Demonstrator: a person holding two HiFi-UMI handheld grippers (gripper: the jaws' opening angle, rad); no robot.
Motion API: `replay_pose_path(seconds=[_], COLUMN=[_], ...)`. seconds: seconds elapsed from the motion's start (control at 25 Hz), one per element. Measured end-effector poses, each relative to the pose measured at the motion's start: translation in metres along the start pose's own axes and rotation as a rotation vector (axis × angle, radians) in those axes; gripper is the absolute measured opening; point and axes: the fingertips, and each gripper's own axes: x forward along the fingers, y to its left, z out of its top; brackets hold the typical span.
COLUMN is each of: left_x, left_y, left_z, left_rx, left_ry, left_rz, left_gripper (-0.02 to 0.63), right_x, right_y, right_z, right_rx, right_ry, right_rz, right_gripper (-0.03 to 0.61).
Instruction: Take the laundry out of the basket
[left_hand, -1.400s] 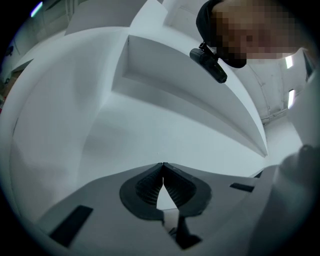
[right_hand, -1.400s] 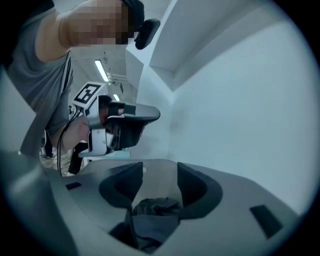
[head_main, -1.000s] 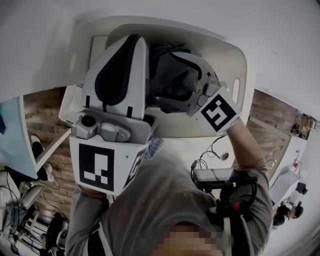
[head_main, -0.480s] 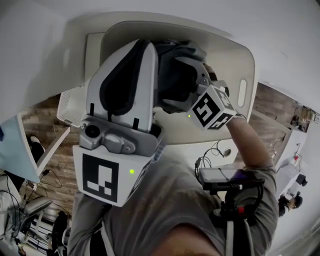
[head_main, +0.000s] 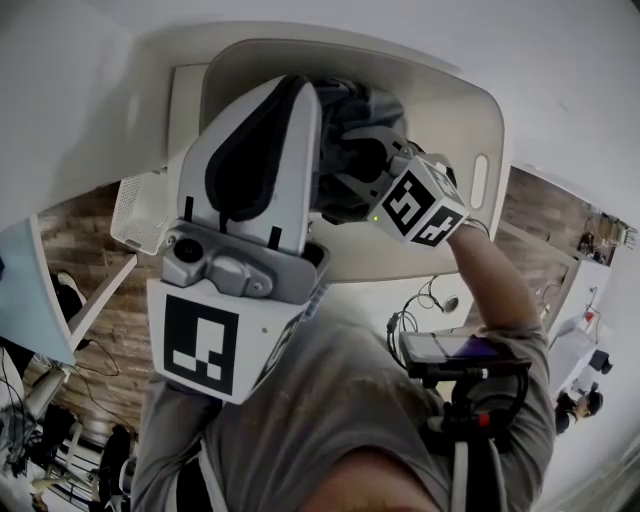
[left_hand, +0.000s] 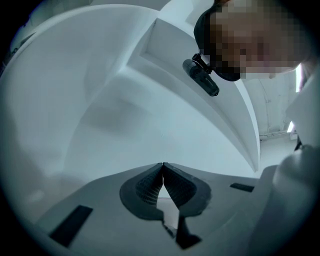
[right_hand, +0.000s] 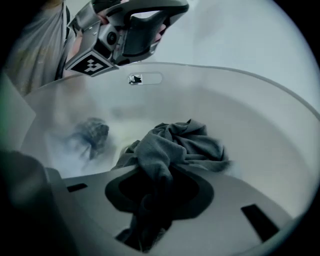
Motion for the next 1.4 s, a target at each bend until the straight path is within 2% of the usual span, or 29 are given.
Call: replay_pose_path(seconds=[0.12,0.28,0.64,0.8,1.08,1.24,1.4], left_x=[-0.008,-0.027,-0.080,-0.102,-0.137,-0.158,-0.168], left_y=[-0.009,-0.026,-0.076,-0.102,-0.140,-0.159,-0.216], left_z=[0.010,0.025,0.062,0.069,0.087,0.083,0.094], left_rx=[0.016,0.055,0.177,0.204,0.246,0.260,0.280], left_ry=[-0.017,-0.026,-0.073,-0.089,-0.145,-0.166,-0.210], left_rz=[0.009,0.031,0.076,0.082,0.062,0.049,0.009], left_gripper=[0.009,0.009,0.009,0.009,0.009,0.009,0.009], right_x=[-0.008,-0.025,-0.097,-0.151,-0.272,-0.337,-0.434], right_y=[-0.006,-0.006,-0.026,-0.028,-0.025,-0.008,0.019], right_z=[0.001,0.018,0.080,0.116,0.184,0.199,0.192], right_rx=[0.021,0.071,0.108,0.089,-0.011,-0.048,-0.083], right_ry=[-0.004,-0.076,-0.383,-0.507,-0.729,-0.819,-0.888], right_rz=[-0.014,-0.027,-0.189,-0.270,-0.458,-0.550,-0.649], right_gripper=[0.094,0.037,0.028,0.028,0.026,0.026,0.026])
